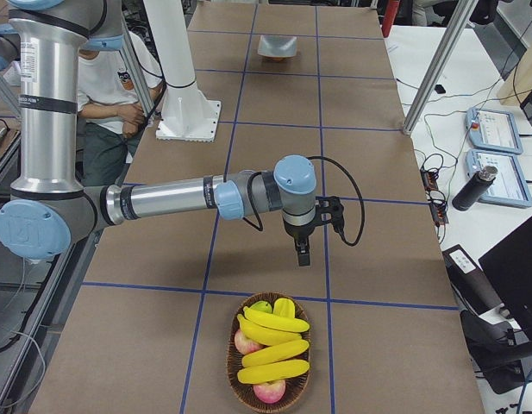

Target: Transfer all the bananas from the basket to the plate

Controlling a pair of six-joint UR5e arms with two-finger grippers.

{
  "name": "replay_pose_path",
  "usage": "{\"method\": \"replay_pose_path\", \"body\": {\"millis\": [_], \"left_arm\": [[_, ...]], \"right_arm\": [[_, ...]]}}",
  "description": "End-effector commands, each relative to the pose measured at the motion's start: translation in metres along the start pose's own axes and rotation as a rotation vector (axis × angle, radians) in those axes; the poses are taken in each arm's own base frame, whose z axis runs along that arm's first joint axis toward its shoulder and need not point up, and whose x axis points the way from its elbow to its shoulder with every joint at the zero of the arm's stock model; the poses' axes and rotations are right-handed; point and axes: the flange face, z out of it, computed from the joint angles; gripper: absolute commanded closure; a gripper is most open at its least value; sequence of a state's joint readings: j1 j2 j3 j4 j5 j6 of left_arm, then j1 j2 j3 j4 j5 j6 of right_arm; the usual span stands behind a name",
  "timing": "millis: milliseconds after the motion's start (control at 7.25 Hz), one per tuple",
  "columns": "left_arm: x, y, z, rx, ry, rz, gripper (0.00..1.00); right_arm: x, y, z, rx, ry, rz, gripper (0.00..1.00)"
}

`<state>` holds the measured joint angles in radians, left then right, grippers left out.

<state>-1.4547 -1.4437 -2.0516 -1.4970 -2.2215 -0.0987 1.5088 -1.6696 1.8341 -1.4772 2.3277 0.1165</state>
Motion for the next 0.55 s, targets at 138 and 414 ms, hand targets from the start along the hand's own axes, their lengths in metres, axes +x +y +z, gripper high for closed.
{"method": "replay_pose_path", "body": {"millis": [138, 414], "left_arm": [[0.004, -0.006, -0.001, 0.003, -0.003, 0.043, 0.01], [0.006, -0.004, -0.004, 0.010, -0.003, 0.042, 0.01]], "right_arm": [[0.006, 0.016, 0.007, -0.021, -0.026, 0.021, 0.00], [0.011, 0.027, 0.015, -0.045, -0.064, 0.050, 0.00]]}}
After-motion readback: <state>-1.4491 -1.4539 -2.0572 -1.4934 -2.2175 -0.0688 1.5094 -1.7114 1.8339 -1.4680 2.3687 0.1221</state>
